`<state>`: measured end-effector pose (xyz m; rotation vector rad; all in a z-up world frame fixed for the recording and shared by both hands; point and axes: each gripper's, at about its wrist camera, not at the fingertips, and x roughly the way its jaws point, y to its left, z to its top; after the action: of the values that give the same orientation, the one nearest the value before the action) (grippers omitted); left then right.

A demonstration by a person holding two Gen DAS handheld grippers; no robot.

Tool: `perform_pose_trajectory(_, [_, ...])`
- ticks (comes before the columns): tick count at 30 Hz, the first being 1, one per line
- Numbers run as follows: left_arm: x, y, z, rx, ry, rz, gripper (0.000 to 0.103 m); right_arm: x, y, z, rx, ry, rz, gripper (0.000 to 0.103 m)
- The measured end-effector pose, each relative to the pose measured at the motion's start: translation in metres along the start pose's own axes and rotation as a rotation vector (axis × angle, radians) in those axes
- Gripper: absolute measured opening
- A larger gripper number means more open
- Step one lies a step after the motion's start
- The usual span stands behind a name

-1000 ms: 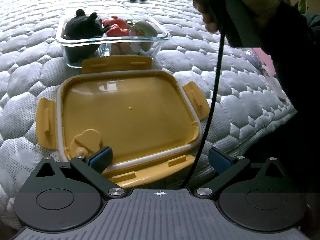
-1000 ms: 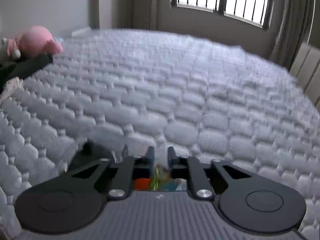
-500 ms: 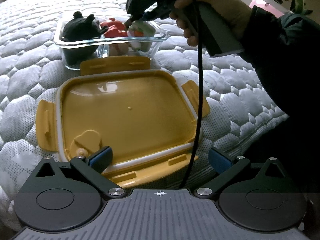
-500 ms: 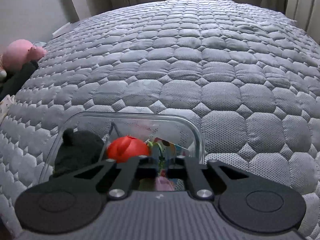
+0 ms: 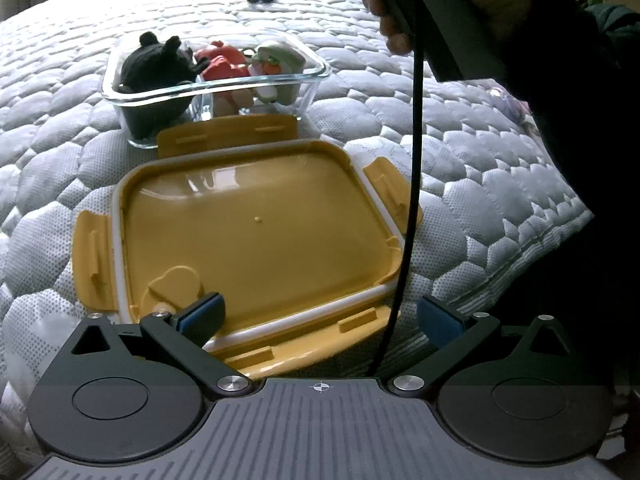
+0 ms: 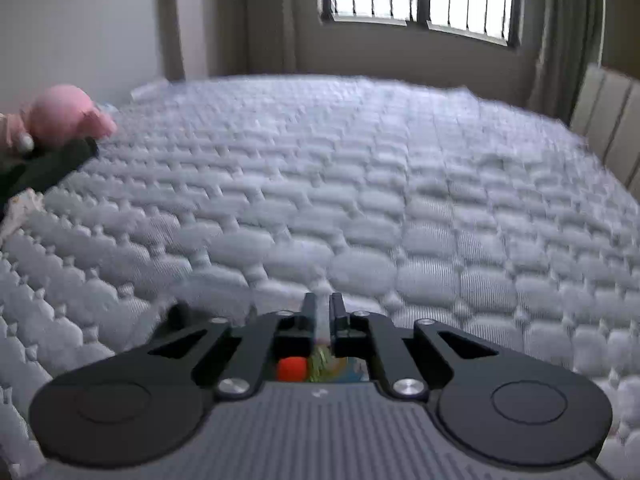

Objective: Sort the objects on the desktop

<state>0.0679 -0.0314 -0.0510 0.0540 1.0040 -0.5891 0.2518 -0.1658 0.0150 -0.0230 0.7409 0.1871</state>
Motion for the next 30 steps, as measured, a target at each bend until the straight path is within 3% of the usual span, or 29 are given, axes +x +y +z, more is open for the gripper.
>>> perform_pose_trajectory(4, [0.0,0.0,-0.001,0.006,-0.002,0.0,0.103,0.022,-0.01,-0.011,0.062,0.079,-0.002,0.026])
perform_pose_trajectory(6, [0.0,0.0,-0.001,0.005,-0.003,0.0,0.103,0.033,-0.015,-0.019,0.089,0.113,0.004,0.026])
perform_pose_trajectory(9, [-0.002,0.004,0.002,-0.021,-0.005,-0.008,0.103,0.043,-0.024,-0.028,0.148,0.126,0.04,0.023])
perform_pose_trajectory(11, [-0.008,0.01,0.007,-0.057,-0.014,-0.008,0.103,0.043,-0.025,-0.028,0.143,0.114,0.068,0.009])
perform_pose_trajectory(19, [-0.06,0.022,0.04,-0.164,-0.209,0.016,0.103,0.007,-0.032,-0.049,0.169,-0.057,0.155,0.005])
perform_pose_trajectory(23, [-0.055,0.024,0.046,-0.246,-0.23,0.017,0.103,-0.01,-0.039,-0.072,0.235,-0.149,0.187,0.019])
perform_pose_trajectory(26, [-0.042,0.022,0.042,-0.293,-0.221,0.008,0.103,-0.02,-0.043,-0.086,0.272,-0.205,0.237,0.022])
perform_pose_trajectory(30, [-0.031,0.016,0.04,-0.308,-0.193,0.06,0.103,-0.026,-0.05,-0.1,0.294,-0.252,0.292,0.022])
